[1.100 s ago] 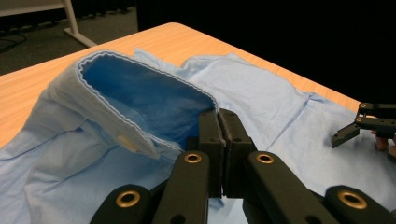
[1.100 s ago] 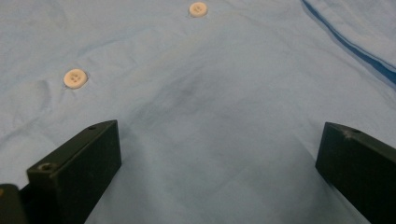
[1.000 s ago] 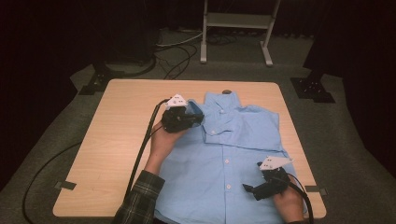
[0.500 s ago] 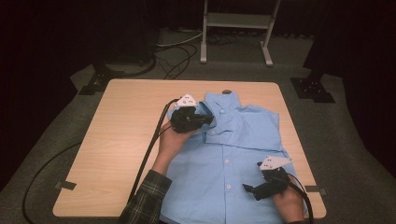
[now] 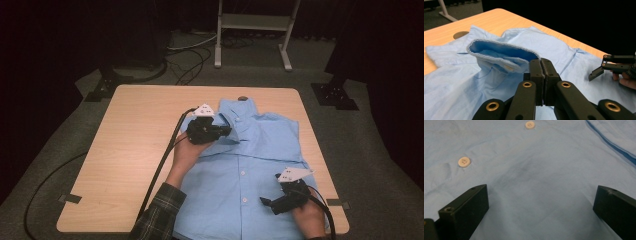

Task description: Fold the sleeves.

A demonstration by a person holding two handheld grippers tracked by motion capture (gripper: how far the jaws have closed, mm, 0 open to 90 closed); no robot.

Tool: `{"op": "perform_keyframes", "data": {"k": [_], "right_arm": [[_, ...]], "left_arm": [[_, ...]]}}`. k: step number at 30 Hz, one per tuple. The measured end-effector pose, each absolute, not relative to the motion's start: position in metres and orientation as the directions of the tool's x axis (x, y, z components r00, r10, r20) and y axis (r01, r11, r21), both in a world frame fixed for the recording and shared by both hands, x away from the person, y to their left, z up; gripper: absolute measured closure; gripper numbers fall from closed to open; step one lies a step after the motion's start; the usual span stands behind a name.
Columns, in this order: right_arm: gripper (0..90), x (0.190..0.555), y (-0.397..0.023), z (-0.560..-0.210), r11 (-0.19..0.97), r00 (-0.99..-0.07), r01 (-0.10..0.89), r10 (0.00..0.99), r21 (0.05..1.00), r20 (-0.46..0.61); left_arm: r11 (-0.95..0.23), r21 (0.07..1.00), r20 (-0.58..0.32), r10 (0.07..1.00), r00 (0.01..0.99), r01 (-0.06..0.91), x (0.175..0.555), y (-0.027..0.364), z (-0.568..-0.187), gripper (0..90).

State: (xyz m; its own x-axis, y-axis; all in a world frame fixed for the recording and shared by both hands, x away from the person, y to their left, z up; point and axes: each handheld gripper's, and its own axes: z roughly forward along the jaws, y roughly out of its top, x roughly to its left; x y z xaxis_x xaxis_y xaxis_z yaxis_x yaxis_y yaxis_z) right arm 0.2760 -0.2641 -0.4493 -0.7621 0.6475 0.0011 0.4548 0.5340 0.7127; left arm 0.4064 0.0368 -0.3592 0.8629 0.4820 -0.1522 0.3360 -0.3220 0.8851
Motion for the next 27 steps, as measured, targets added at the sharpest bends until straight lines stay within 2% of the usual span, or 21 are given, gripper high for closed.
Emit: {"op": "perform_keyframes", "data": {"k": [16, 25, 27], "right_arm": [[0.0, 0.276, -0.264, -0.449, 0.533, -0.762, 0.455, 0.648, 0.713, 0.003], [0.0, 0.276, -0.264, -0.449, 0.533, -0.762, 0.456, 0.648, 0.713, 0.003], [0.0, 0.276, -0.264, -0.449, 0.533, -0.762, 0.455, 0.647, 0.713, 0.003]], "left_arm": [[-0.35, 0.865, -0.175, 0.463, 0.869, 0.361, 0.409, 0.022, -0.385, 88.7], [-0.353, 0.862, -0.178, 0.464, 0.868, 0.365, 0.41, 0.02, -0.387, 84.5], [-0.356, 0.86, -0.181, 0.459, 0.87, 0.366, 0.41, 0.019, -0.387, 78.2]]}}
